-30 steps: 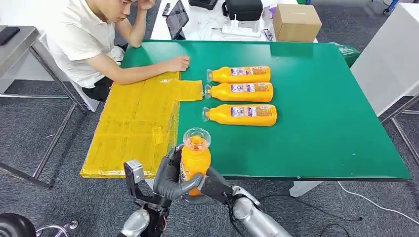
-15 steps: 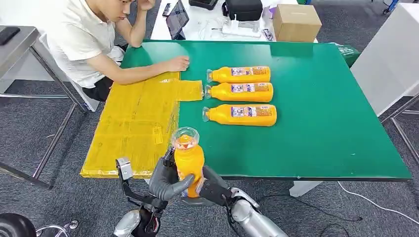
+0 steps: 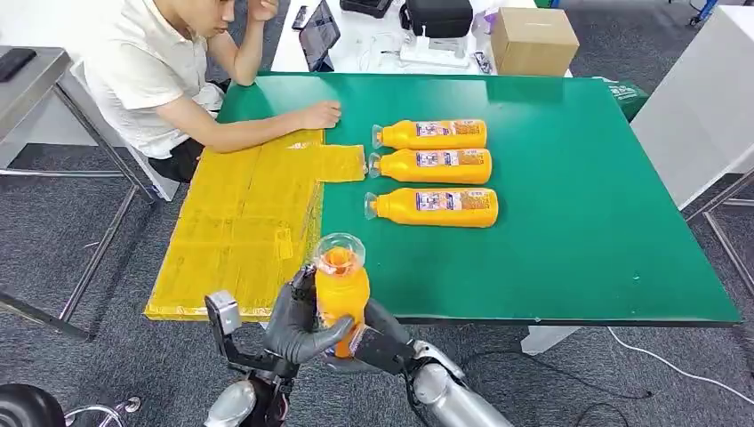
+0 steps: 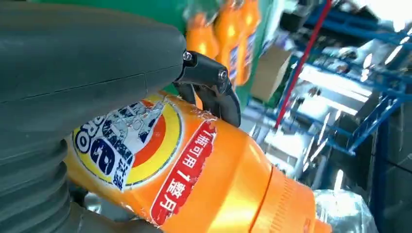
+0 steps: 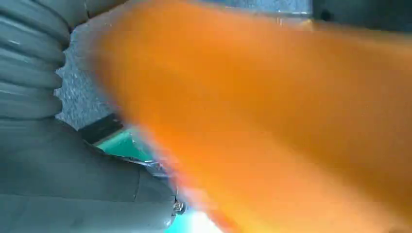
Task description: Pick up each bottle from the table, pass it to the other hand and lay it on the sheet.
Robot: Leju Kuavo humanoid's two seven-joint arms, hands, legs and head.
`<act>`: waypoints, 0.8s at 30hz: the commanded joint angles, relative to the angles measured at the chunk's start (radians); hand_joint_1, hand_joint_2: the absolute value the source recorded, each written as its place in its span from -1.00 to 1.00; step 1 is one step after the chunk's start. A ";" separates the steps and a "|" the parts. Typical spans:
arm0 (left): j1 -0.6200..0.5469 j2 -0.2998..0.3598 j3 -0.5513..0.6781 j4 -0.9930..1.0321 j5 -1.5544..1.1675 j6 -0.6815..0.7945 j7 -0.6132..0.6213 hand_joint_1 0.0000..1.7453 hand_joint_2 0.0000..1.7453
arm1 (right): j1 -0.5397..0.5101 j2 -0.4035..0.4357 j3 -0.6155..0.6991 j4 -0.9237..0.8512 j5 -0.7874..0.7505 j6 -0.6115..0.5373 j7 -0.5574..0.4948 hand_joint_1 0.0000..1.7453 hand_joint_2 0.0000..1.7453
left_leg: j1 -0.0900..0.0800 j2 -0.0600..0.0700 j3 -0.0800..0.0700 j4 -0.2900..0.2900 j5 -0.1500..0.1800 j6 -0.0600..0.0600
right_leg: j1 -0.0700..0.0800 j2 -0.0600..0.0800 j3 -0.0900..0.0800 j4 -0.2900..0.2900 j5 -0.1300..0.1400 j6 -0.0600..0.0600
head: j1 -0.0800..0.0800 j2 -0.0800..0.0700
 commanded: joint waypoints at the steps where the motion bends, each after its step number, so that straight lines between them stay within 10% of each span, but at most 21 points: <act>1: -0.008 0.027 0.017 -0.083 -0.072 0.055 -0.010 1.00 1.00 | 0.039 -0.018 -0.007 -0.032 0.012 -0.035 -0.001 -1.00 -1.00 | 0.000 0.000 0.002 0.000 -0.001 0.001 | 0.001 -0.001 0.002 0.000 -0.001 -0.002 | -0.001 0.000; 24: 0.007 0.006 0.055 -0.108 -0.293 0.341 -0.092 1.00 1.00 | 0.086 -0.013 -0.058 -0.082 0.018 -0.087 -0.007 -1.00 -1.00 | 0.000 0.000 0.001 -0.001 0.000 0.001 | 0.000 -0.001 0.002 0.000 -0.001 -0.002 | -0.001 0.000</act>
